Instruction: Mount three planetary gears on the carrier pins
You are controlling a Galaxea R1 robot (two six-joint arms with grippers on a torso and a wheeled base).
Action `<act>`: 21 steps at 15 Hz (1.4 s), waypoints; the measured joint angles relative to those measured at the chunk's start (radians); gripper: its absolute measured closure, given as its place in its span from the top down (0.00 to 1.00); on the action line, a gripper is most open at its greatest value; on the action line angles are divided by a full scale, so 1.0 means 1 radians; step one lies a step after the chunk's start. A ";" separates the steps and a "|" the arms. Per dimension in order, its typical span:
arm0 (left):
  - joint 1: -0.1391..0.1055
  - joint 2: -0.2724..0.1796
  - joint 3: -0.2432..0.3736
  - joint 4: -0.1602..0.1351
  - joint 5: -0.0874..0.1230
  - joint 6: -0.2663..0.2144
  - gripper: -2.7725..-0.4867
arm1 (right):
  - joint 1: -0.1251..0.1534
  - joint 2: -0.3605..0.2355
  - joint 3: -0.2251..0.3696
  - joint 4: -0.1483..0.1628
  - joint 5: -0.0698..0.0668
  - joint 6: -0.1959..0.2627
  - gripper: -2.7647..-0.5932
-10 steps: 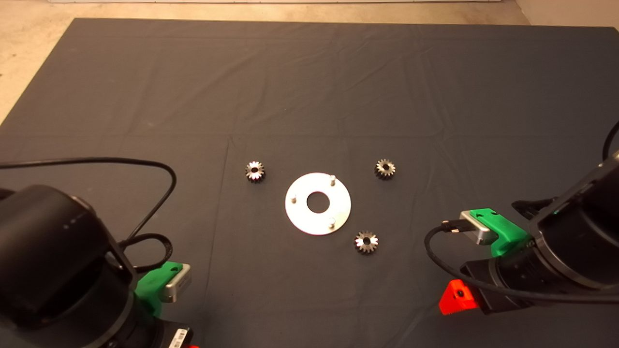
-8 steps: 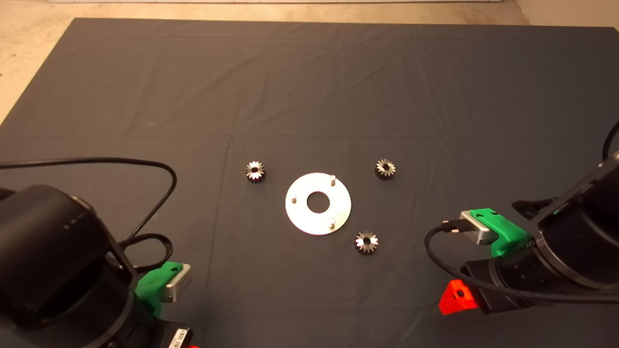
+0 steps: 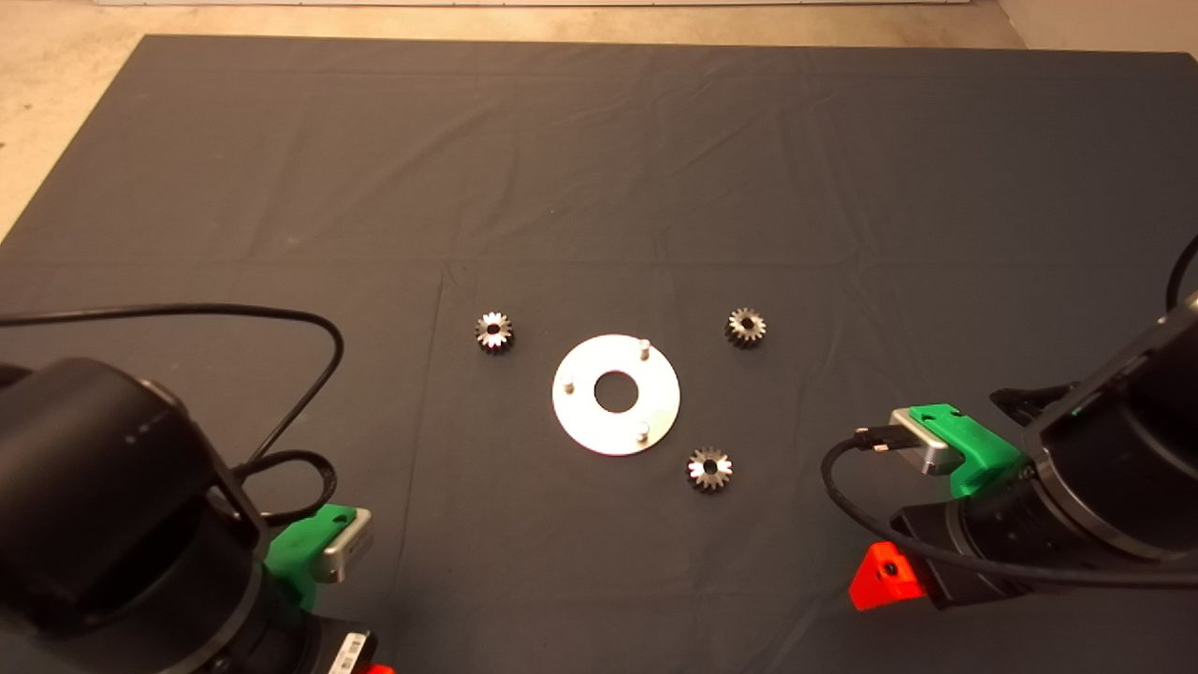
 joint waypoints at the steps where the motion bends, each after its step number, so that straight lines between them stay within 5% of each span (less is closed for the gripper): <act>1: 0.000 0.017 -0.029 0.019 0.000 0.001 0.99 | -0.003 0.000 0.000 0.000 0.001 0.000 1.00; 5: 0.000 0.160 -0.171 0.058 -0.008 0.020 0.99 | -0.003 0.000 0.000 0.000 0.000 0.000 1.00; 8: 0.000 0.168 -0.207 0.121 -0.002 0.027 0.99 | -0.011 0.001 0.000 0.000 -0.001 0.000 1.00; 10: 0.000 0.176 -0.232 0.130 -0.001 0.035 0.99 | -0.011 0.002 0.000 -0.001 0.002 0.000 1.00; 16: 0.000 0.195 -0.483 0.160 -0.002 0.219 0.99 | -0.025 0.001 0.000 -0.002 0.000 0.000 1.00; 21: 0.000 0.214 -0.601 0.206 -0.001 0.267 0.99 | -0.037 0.000 0.000 -0.002 0.000 0.000 1.00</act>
